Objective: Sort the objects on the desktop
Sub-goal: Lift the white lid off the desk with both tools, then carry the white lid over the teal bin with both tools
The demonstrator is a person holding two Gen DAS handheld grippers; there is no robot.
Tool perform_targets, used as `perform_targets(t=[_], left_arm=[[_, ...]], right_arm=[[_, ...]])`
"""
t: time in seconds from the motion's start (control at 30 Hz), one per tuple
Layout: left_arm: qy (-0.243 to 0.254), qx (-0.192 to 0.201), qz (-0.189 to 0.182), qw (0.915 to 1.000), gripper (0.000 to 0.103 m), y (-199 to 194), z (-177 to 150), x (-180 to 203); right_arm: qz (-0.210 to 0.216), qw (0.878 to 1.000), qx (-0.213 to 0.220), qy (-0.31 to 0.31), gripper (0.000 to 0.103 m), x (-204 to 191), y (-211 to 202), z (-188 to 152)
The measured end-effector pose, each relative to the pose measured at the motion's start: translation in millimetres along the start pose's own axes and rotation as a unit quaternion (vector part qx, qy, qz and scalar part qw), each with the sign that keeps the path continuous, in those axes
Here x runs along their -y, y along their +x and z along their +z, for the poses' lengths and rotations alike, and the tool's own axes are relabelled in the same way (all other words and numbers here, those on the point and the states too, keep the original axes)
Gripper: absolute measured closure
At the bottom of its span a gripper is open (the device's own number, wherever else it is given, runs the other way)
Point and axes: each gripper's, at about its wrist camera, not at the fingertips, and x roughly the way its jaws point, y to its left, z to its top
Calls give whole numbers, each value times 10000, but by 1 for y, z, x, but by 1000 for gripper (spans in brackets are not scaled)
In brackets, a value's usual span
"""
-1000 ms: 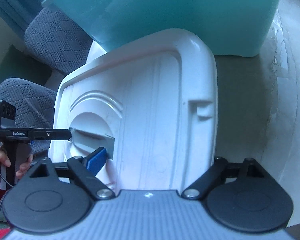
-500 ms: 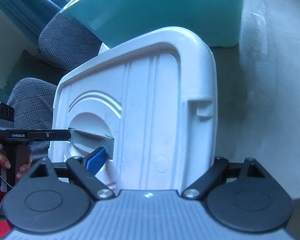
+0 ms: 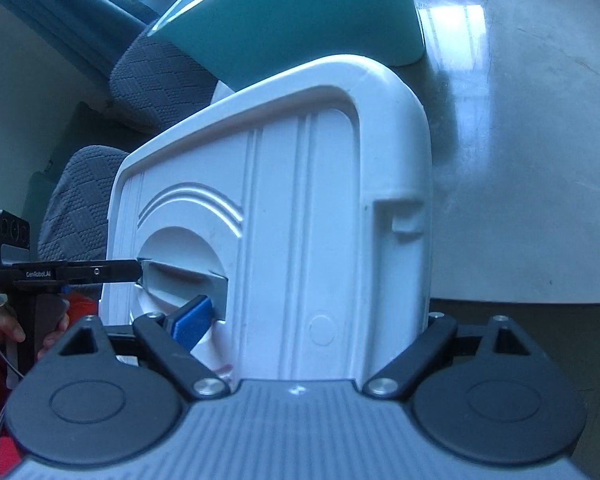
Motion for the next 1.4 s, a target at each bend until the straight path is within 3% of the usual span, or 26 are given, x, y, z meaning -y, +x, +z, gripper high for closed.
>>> perform_targets(t=[0.43,0.73,1.4], left_arm=[[3,425,608,9972,0,-52,-35,69],[3,514,825,9953,1,-89,-38,103],[93,703,1149,9908,1,-131,4,139]], right_arm=[[551,9984,132,27,14,12,-48,-19],[738,9968,306,-44,15,-1,-62,-3],[1032,9932,529,-117,15,-17,-75,35]])
